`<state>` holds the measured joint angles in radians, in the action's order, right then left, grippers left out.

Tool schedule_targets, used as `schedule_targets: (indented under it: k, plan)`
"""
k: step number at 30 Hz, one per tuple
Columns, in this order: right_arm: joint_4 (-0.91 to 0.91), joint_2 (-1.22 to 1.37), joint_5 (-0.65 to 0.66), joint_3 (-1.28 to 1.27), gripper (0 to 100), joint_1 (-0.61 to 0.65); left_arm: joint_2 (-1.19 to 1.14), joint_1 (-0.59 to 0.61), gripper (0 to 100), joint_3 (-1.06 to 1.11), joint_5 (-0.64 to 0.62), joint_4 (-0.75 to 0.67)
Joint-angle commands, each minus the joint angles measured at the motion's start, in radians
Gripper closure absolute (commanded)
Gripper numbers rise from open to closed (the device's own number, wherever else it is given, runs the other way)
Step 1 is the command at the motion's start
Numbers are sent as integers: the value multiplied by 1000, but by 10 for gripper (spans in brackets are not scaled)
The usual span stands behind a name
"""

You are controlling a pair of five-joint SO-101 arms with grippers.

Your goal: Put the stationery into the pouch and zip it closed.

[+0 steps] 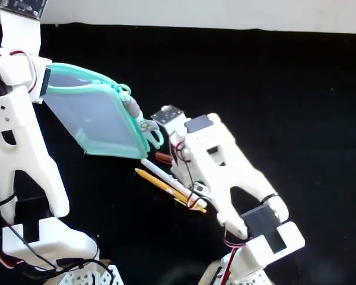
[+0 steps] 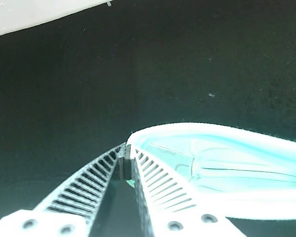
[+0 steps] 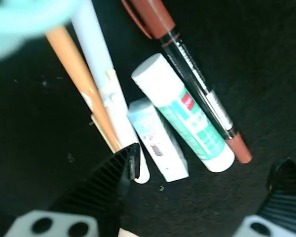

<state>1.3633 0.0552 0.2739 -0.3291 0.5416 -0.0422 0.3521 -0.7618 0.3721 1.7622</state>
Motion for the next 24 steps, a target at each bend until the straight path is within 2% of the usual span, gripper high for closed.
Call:
schedule_targets:
  k: [1, 8, 16, 21, 24]
  plan:
    - [-10, -38, 77, -10, 618, -13, 8, -15, 994, 31, -6, -2]
    - [-194, -41, 203, -117, 793, -16, 10, -10, 994, 119, -6, -2]
    - [-404, -35, 325, -223, 800, -19, 10, -10, 994, 120, -9, -2]
    - [-458, -35, 336, -266, 820, -19, 10, -10, 994, 122, -9, -2]
    - [-458, -35, 331, -262, 948, -21, 10, -10, 994, 122, -9, -2]
